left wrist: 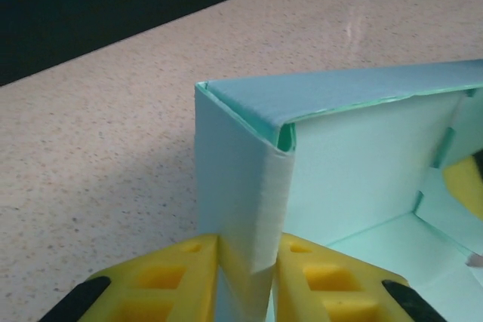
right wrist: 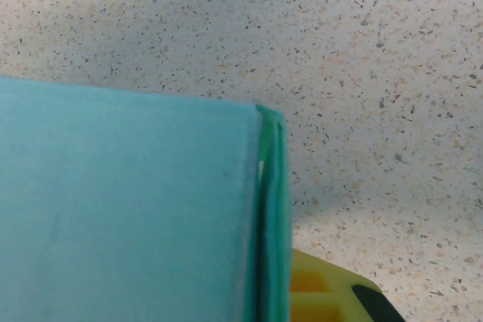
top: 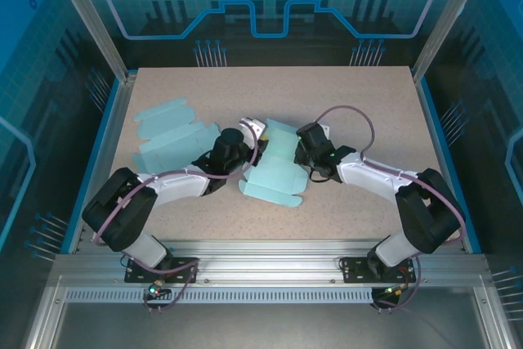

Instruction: Fold the paper box

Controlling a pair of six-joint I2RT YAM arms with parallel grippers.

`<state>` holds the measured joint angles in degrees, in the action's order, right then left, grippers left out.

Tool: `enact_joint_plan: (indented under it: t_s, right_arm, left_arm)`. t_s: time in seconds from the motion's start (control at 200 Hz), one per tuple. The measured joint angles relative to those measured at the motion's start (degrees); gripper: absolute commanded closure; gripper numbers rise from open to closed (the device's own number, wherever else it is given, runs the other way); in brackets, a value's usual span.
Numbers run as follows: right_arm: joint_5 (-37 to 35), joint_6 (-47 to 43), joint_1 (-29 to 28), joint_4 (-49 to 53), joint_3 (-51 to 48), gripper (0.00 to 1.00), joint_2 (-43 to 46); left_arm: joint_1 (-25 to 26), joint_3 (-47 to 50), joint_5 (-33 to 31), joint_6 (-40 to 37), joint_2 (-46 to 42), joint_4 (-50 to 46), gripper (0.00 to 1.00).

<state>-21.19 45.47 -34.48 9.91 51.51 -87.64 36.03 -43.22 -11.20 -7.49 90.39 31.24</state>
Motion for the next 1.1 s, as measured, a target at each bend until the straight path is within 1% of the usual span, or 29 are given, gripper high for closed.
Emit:
enact_joint_plan:
  t_s: [0.345, 0.56, 0.72, 0.911, 1.101]
  right_arm:
    - [-1.97, 1.29, -1.62, 1.60, 0.81, 1.00, -1.68]
    - [-3.08, 2.78, -2.78, 2.10, 2.21, 1.00, -1.90]
    - [-3.80, 3.80, -3.28, 1.95, 3.74, 1.00, -2.95]
    - [-3.91, 4.70, -4.15, 1.46, 4.66, 1.00, -4.31]
    - [-3.89, 4.72, -5.03, 0.90, 5.57, 1.00, -5.01]
  left_arm:
    - [3.96, -0.72, -14.58, -4.70, 5.84, 4.52, 0.87]
    - [5.29, -2.40, -21.94, -4.87, 7.48, 6.40, 0.89]
    - [5.46, -3.26, -25.55, -3.34, 7.96, 7.23, 0.93]
    - [5.64, -3.89, -29.46, -1.16, 8.83, 6.97, 0.93]
    - [6.10, -5.09, -34.91, 1.11, 9.64, 6.27, 0.93]
